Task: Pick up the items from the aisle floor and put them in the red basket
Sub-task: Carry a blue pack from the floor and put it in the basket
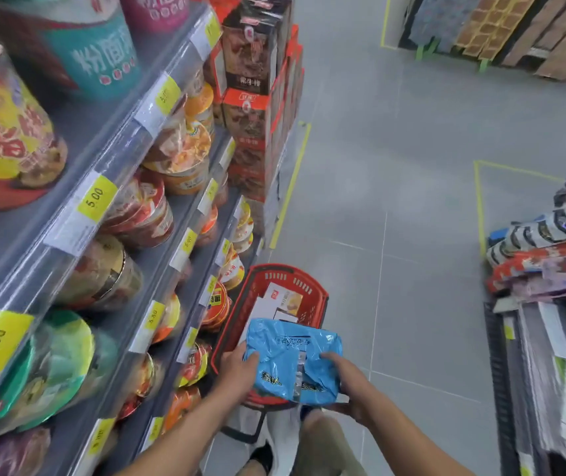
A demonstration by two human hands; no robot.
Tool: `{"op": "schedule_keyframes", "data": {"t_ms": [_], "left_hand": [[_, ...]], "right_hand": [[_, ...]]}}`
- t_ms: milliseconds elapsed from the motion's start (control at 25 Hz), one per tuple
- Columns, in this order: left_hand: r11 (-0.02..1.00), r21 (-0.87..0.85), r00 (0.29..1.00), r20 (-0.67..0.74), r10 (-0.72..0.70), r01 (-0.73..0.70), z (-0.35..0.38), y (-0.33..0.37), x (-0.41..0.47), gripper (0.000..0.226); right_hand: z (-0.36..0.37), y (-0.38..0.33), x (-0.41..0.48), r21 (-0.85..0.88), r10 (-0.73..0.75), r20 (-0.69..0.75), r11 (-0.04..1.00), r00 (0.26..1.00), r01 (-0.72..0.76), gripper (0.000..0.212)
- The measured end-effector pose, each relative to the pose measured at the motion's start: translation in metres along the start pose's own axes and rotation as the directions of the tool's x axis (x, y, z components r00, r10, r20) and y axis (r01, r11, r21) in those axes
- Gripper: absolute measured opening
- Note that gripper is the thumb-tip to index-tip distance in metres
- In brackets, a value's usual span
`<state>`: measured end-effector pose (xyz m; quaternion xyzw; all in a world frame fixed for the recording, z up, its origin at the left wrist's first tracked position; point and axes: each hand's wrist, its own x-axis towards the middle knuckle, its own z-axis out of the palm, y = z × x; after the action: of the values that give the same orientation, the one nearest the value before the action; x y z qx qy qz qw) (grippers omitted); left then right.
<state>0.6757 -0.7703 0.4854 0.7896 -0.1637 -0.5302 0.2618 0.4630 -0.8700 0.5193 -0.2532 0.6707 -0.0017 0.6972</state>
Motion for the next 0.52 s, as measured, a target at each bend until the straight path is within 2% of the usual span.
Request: {"op": "schedule_keyframes", "data": {"t_ms": [120,320,360,480,520], "left_hand": [[0.998,0.043,0.999,0.002,-0.038,0.038,0.004,0.031,0.045,0.03],[0.987,-0.054,0.988,0.003,-0.153,0.153,0.019,0.085,0.131,0.036],[0.984,-0.076,0.987,0.005,-0.158,0.158,0.022,0.092,0.147,0.037],[0.972,-0.108,0.978,0.011,-0.208,0.207,0.031,0.113,0.202,0.032],[0.968,-0.136,0.977,0.006,-0.213,0.212,0.035,0.119,0.22,0.028]], "right_hand": [[0.0,-0.036,0.045,-0.019,0.036,-0.016,0.999,0.999,-0.036,0.025],[0.004,-0.101,0.13,-0.078,0.06,-0.055,0.995,0.997,-0.064,0.012],[0.005,-0.113,0.146,-0.096,0.046,-0.064,0.994,0.997,-0.052,0.015],[-0.003,-0.134,0.225,-0.141,0.016,-0.078,0.99,0.997,-0.026,0.052],[-0.004,-0.143,0.246,-0.13,0.006,-0.077,0.991,0.997,-0.016,0.049]]}}
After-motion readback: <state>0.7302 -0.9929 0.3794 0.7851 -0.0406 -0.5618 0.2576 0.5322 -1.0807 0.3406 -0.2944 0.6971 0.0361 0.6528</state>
